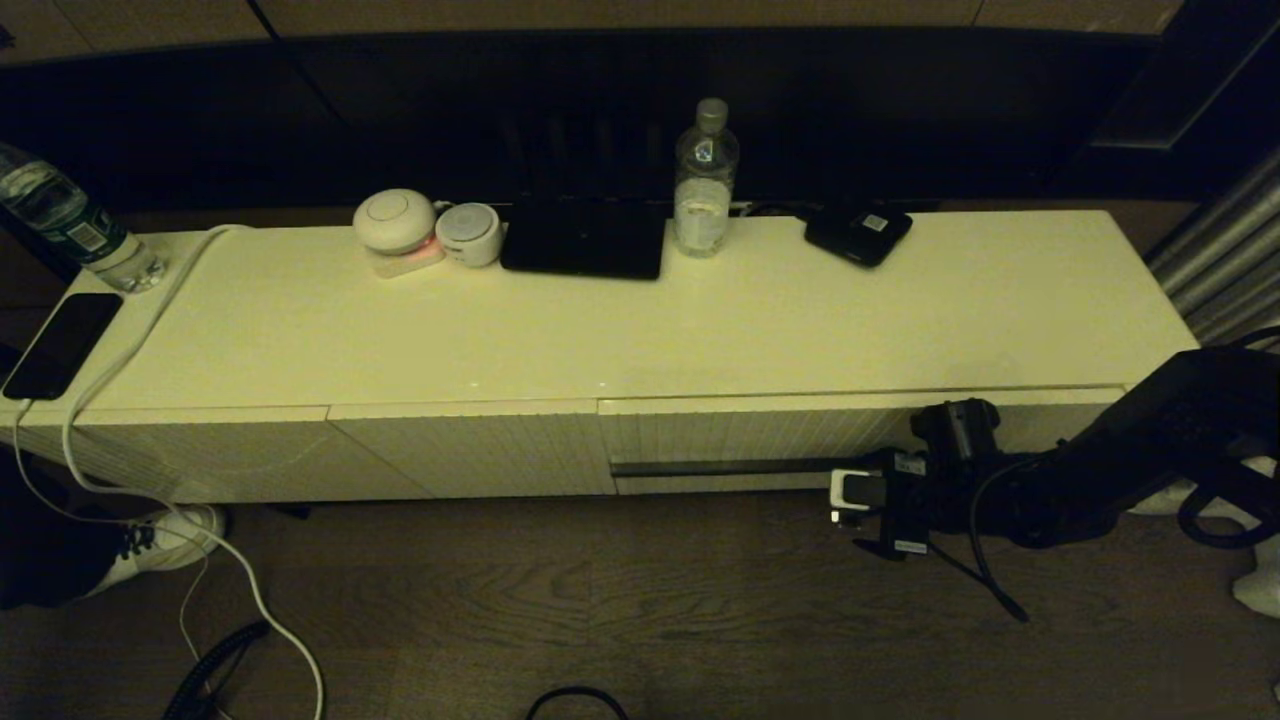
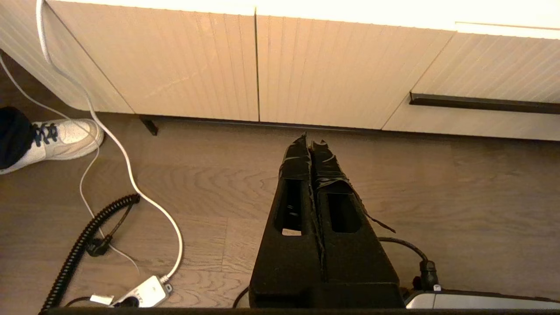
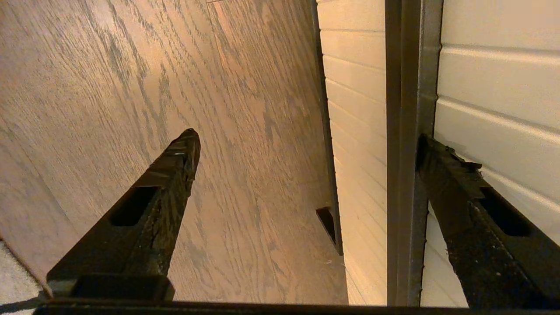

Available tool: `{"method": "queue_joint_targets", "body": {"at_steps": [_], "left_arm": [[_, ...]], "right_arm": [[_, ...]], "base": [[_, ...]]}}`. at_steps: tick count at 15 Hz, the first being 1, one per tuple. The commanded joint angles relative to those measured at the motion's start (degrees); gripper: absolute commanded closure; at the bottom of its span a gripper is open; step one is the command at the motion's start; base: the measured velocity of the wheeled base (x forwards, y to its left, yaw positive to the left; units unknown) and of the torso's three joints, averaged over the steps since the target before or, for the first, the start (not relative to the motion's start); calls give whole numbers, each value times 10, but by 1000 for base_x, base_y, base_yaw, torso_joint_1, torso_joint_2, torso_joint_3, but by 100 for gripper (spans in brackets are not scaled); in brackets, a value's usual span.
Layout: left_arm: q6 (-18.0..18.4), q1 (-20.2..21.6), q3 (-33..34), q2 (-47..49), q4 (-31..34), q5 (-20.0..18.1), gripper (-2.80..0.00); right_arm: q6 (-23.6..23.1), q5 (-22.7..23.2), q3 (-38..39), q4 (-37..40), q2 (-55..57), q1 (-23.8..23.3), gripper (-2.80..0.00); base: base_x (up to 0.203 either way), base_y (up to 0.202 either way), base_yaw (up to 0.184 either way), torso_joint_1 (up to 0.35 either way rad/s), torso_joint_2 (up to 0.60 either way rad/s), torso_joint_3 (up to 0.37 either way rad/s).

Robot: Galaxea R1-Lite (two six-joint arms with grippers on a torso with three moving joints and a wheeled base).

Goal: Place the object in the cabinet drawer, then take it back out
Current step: Open the drawer

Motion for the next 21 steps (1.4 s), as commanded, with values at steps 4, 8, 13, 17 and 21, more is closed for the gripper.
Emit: {"method": "queue_joint_targets", "body": {"at_steps": [4,8,13,17,21], "left_arm": [[-1,0,0,-1,0,0,0],[-1,0,0,-1,0,0,0],[-1,0,0,-1,0,0,0],[-1,0,0,-1,0,0,0],[-1,0,0,-1,0,0,0]], "right_arm": [[-4,2,42,-6,-13,0,-280],[-4,2,92,-31,-25,2,-280],[-4,1,171,-51,-62,10,-280],[-2,1,222,-49,-92,21,-280],[-1,1,258,-52,-102,28,-280]], "base": [[0,0,0,0,0,0],[0,0,0,0,0,0],[0,0,0,0,0,0],[0,0,0,0,0,0],[0,0,0,0,0,0]]}}
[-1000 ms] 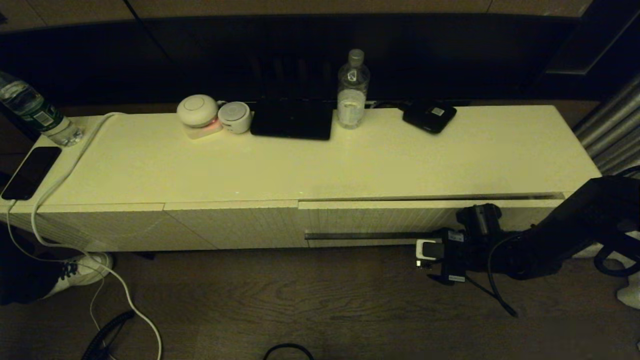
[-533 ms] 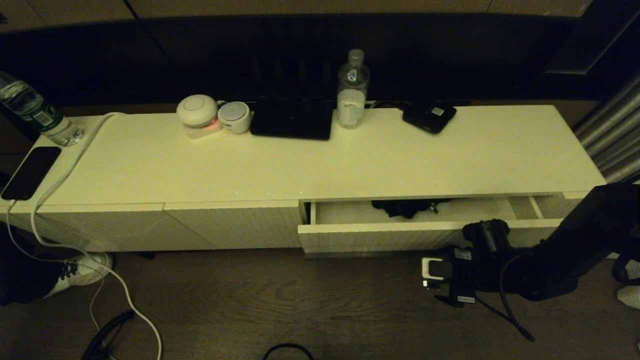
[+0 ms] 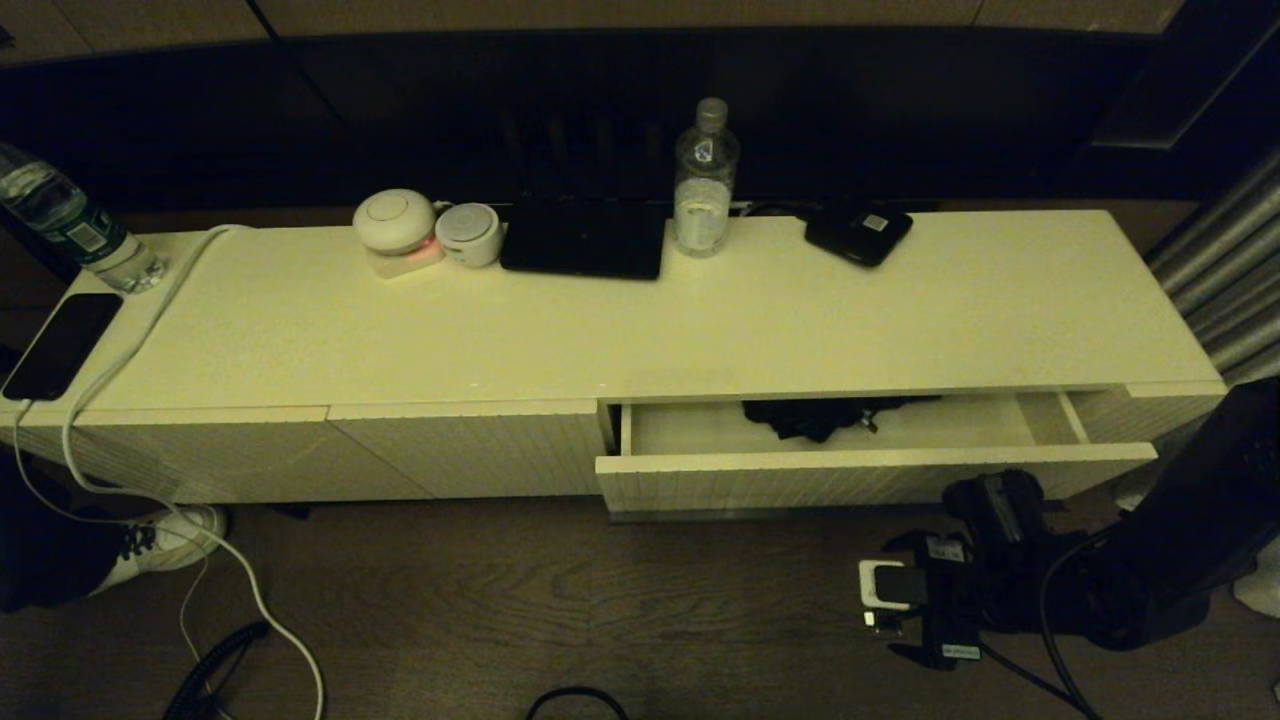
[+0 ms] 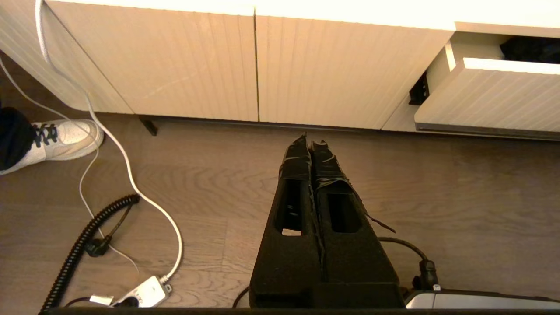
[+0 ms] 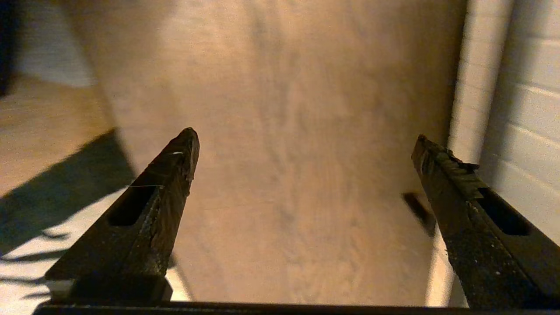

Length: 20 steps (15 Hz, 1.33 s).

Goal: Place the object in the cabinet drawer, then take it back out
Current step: Open the drawer

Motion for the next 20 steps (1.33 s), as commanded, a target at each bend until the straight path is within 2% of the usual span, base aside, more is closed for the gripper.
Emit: {"method": "queue_joint_targets", "body": {"at_steps": [1,4,8,9,12,13,15,20], "left_arm": [[0,0,0,-1,0,0,0],[0,0,0,-1,0,0,0],[0,0,0,-1,0,0,0],[0,0,0,-1,0,0,0],[0,0,0,-1,0,0,0],[0,0,0,-1,0,0,0],[0,0,0,-1,0,0,0],[0,0,0,-1,0,0,0]], "right_arm": [[-4,0,20,-1,-27,3,-280],[-4,2,46,14,-96,4,-280],[-4,2,68,80,-240,4,-280],[-4,2,66,108,-282,3,0],[-5,1,28,250,-398,-4,0],[-5,1,-4,319,-428,-5,0],[-5,1,-57,391,-461,-6,0],[-4,-12,-85,398,-422,-22,0]], "base": [[0,0,0,0,0,0],[0,0,0,0,0,0],[0,0,0,0,0,0],[0,0,0,0,0,0],[0,0,0,0,0,0],[0,0,0,0,0,0],[0,0,0,0,0,0],[0,0,0,0,0,0]]}}
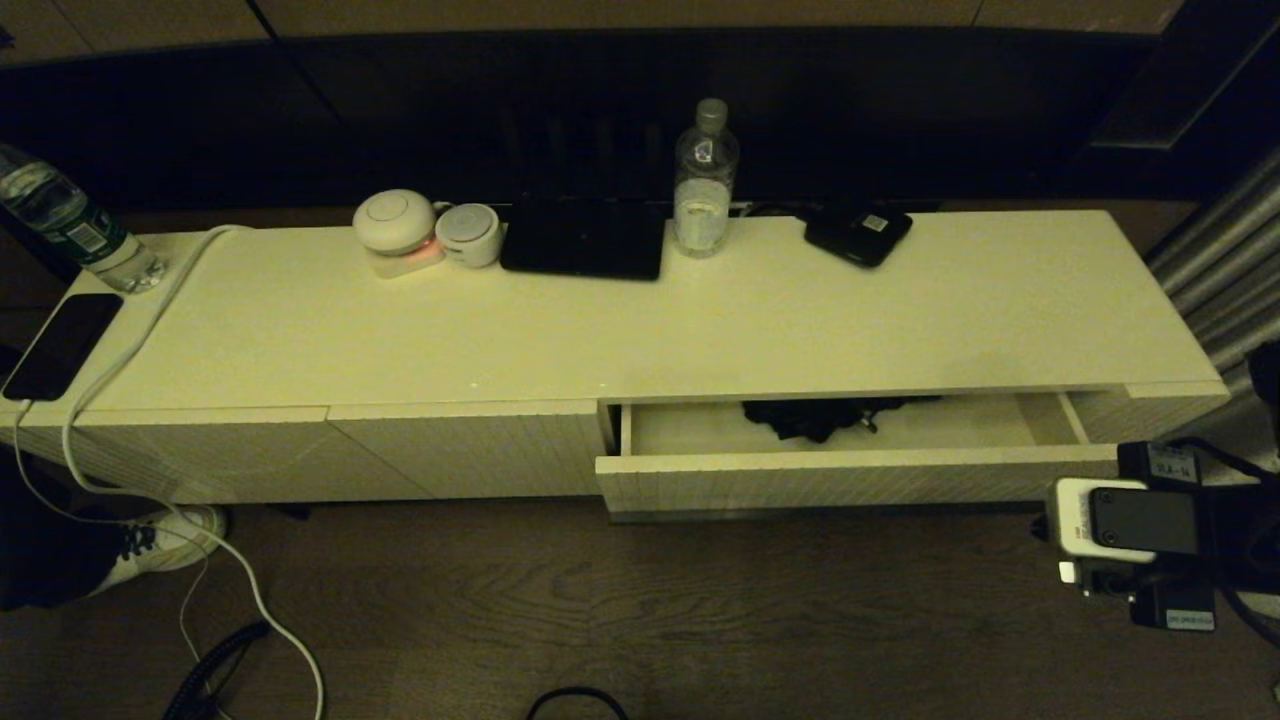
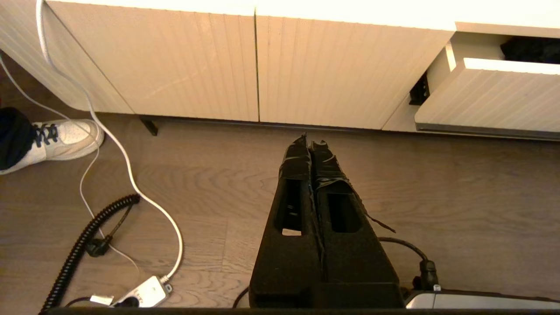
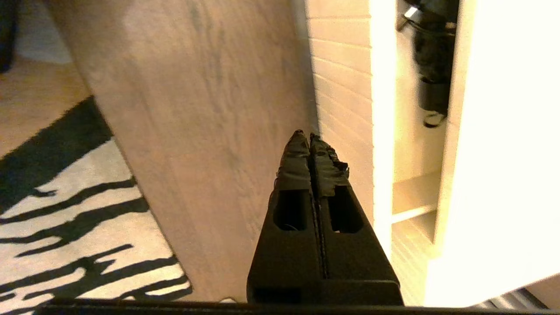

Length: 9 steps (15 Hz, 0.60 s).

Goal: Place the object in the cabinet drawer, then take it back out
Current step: Open the drawer

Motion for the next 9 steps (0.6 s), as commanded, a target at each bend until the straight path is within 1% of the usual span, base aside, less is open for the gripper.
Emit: {"method": "queue_joint_targets", "body": {"at_steps": [1,3,6,7,9], "left_arm": [[-1,0,0,-1,0,0,0],[-1,0,0,-1,0,0,0],[-1,0,0,-1,0,0,0],[-1,0,0,-1,0,0,0],[-1,0,0,-1,0,0,0]], "right_arm": [[-4,-3,-6,-7,35,-6,0],[-3,-4,-10,-48,82,-11,0],[23,-6,-16,-149,150,-13,0],[27,-10,-20,-169,166,-13,0],[28,-14,-32,-180,183,-13,0]], "base": [[0,0,0,0,0,0],[0,0,0,0,0,0],[0,0,0,0,0,0],[0,0,0,0,0,0],[0,0,0,0,0,0]]}}
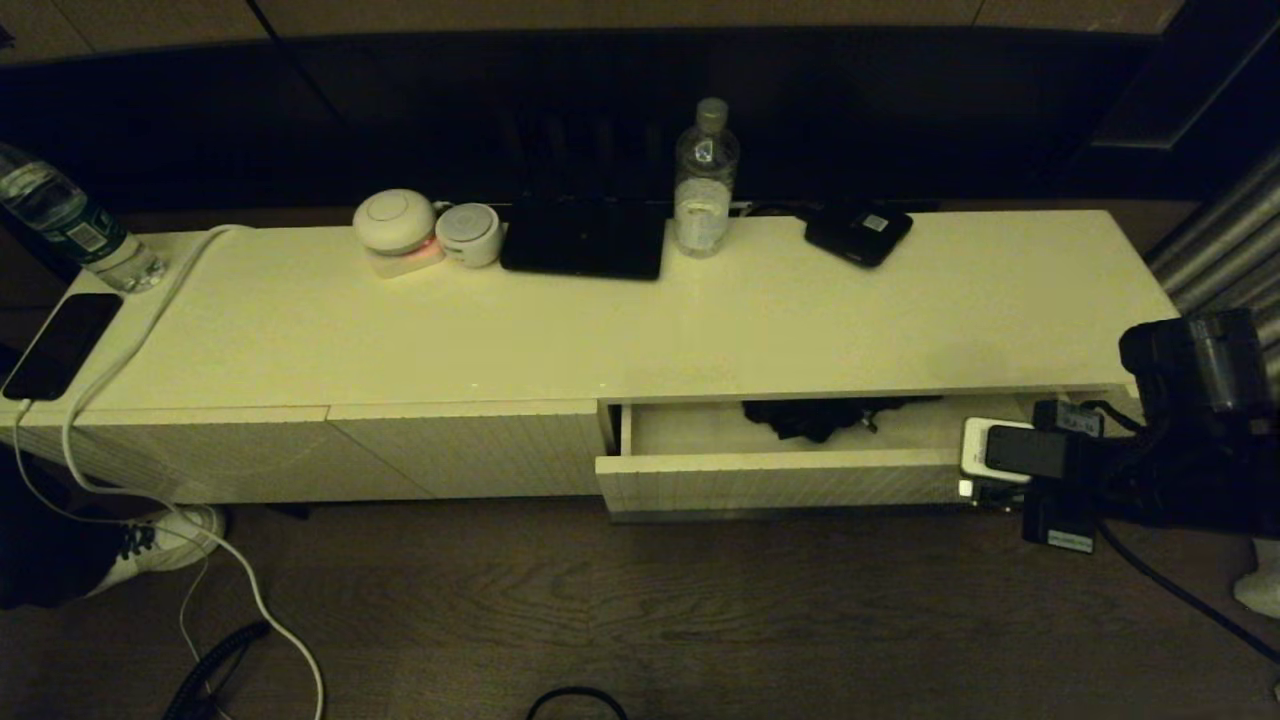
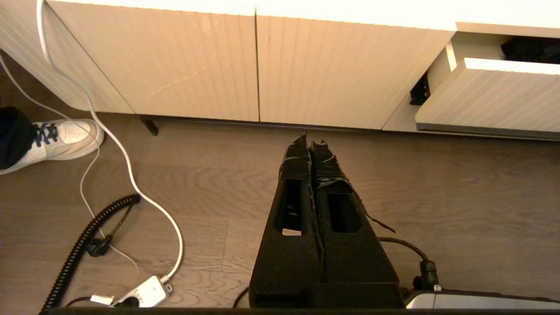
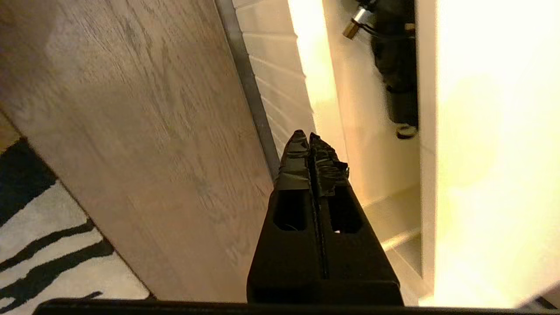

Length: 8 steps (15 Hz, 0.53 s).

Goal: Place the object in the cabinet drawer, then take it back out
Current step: Open the drawer

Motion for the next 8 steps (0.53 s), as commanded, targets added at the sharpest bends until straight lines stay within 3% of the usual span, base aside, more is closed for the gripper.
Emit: {"method": "queue_joint_targets", "body": {"at_steps": [1,8], "left_arm": [[-1,0,0,-1,0,0,0],[-1,0,0,-1,0,0,0]], "right_arm": [[-3,-6,-10,-17,44,0,0],[-3,-14,-29,-70,74,0,0]], "base": [[0,0,0,0,0,0],[0,0,0,0,0,0]]}}
